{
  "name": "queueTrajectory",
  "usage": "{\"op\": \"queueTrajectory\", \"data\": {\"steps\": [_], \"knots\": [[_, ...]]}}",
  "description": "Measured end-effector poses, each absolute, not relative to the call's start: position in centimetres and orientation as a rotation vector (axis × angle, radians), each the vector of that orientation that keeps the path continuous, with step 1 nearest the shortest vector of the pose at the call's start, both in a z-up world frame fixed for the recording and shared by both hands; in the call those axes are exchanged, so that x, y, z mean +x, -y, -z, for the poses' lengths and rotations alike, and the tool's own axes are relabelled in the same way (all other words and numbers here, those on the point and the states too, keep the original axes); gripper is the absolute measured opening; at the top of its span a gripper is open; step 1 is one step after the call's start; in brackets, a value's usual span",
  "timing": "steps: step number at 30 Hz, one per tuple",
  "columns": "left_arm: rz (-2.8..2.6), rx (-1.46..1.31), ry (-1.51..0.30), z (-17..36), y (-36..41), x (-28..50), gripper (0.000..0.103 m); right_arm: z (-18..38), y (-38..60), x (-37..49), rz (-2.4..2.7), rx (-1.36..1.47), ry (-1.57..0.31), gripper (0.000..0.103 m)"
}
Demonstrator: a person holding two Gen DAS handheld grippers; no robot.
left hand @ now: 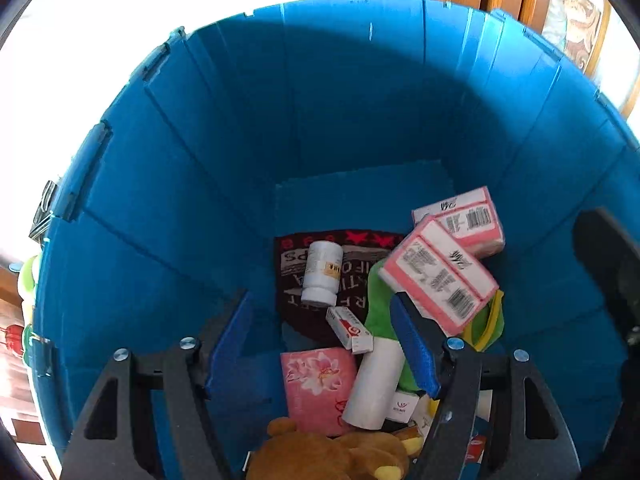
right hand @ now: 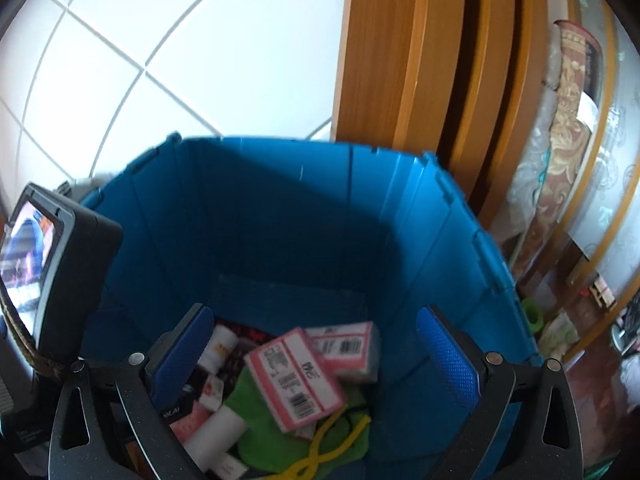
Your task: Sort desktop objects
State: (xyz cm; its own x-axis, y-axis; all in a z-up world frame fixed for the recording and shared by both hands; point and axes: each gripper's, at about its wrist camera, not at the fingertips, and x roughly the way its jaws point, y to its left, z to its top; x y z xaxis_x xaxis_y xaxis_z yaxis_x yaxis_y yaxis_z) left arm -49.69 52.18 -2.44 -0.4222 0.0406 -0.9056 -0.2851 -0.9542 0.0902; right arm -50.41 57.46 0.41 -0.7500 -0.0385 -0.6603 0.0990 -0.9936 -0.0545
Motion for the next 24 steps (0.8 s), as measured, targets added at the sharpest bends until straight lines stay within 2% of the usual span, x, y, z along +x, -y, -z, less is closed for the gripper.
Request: {"op": "queueTrajectory", "data": {"steps": [9,24], "knots": [[-2.451,-1.564,-0.379,2.8,-52.4,-49.5,0.070,0.9,-57.3,-50.8,2.814,1.202,-0.140,0.103],[-2.468,-1.531,-0.357,2.7,-52.3,-49.3,0.071,0.1,-56.8,-50.7,2.809,1.178,-0.198,0.103]]}}
